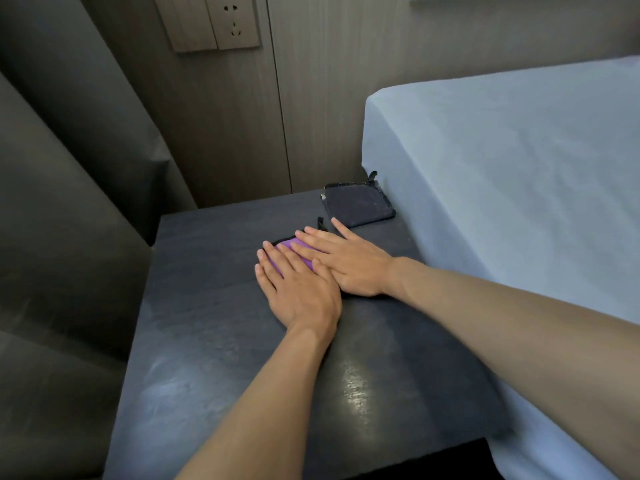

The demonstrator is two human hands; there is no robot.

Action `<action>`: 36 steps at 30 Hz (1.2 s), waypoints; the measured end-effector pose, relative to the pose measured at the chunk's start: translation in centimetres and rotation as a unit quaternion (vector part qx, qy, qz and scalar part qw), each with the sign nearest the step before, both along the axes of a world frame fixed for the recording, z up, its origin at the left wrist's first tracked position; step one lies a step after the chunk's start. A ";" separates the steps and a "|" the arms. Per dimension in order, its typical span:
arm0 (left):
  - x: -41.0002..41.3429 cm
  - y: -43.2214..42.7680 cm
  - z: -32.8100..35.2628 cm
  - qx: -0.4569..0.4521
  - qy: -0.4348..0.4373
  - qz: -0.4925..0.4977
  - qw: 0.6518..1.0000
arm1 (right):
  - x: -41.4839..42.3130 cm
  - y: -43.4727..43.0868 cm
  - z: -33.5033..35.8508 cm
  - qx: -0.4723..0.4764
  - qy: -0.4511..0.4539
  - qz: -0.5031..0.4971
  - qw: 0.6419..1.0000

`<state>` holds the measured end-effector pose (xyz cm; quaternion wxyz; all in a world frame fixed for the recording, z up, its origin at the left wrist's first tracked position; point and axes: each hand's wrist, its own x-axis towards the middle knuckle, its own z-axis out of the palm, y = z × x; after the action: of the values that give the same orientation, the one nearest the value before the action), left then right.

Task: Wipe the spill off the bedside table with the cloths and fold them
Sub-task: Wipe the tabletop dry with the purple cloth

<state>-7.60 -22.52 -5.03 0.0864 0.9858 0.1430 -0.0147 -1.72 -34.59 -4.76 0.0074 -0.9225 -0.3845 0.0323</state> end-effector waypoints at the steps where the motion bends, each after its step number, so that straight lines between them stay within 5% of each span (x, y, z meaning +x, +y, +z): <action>1: 0.1 -0.3 0.0 0.001 0.001 -0.004 1.000 | -0.1 -0.4 0.0 0.001 0.001 -0.005 1.000; 23: -0.2 -6.3 0.2 -0.008 0.004 -0.144 0.989 | -3.6 -7.4 -0.2 0.010 0.051 -0.193 0.980; 31: 0.7 -5.9 0.4 0.038 -0.008 -0.307 0.951 | -6.3 -6.8 0.5 -0.003 0.065 -0.337 0.939; 36: 1.9 -3.3 0.7 0.053 0.011 -0.425 0.903 | -8.9 -2.3 0.2 0.007 0.048 -0.486 0.873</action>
<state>-5.71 -25.79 -4.28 0.0183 0.9559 -0.2883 -0.0532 -10.66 -36.87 -4.57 0.0467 -0.9903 0.1130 0.0661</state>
